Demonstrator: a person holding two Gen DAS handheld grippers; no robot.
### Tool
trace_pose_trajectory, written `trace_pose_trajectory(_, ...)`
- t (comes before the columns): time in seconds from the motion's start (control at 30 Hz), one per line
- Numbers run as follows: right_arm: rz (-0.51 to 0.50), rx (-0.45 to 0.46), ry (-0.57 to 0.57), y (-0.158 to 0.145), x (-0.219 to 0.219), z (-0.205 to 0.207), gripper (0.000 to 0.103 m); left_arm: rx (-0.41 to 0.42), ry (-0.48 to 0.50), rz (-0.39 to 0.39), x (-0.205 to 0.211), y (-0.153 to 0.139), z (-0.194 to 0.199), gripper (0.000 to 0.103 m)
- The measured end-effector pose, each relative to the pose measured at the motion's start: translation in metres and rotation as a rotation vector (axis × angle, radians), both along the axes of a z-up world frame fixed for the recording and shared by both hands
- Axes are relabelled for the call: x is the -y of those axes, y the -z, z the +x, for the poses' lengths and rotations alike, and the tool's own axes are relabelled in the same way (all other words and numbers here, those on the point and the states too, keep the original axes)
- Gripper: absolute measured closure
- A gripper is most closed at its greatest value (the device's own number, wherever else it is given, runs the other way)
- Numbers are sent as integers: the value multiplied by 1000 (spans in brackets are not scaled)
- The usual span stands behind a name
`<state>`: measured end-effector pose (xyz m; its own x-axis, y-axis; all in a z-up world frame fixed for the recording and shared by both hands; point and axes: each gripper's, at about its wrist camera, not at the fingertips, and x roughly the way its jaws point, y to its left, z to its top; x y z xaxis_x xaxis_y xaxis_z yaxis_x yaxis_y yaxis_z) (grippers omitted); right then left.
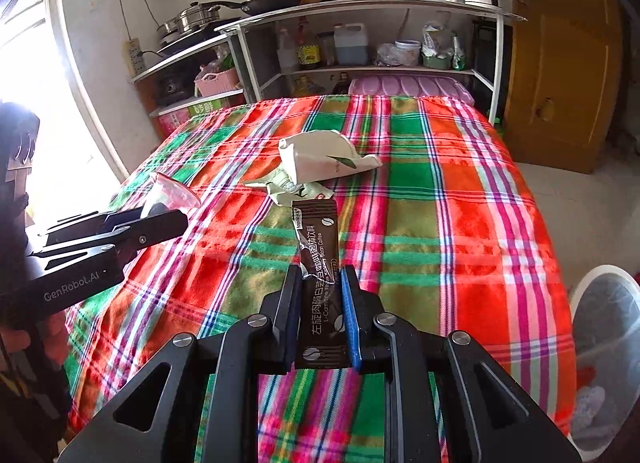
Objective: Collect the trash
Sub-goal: 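Carry the brown wrapper and clear cup over the bin and open both tools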
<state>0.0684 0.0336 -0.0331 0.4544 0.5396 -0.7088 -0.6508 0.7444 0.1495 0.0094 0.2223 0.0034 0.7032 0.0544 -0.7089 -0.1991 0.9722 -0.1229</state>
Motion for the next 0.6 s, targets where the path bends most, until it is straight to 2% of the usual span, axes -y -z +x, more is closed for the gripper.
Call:
trace_pose_trajectory(0.5,35,49,172,-20,90,1,83,34,134,7,79,-17,21,74)
trace_pose_trajectory(0.6,36,61,212,-23,111,1,83,45,162,45,102,-21,27,73)
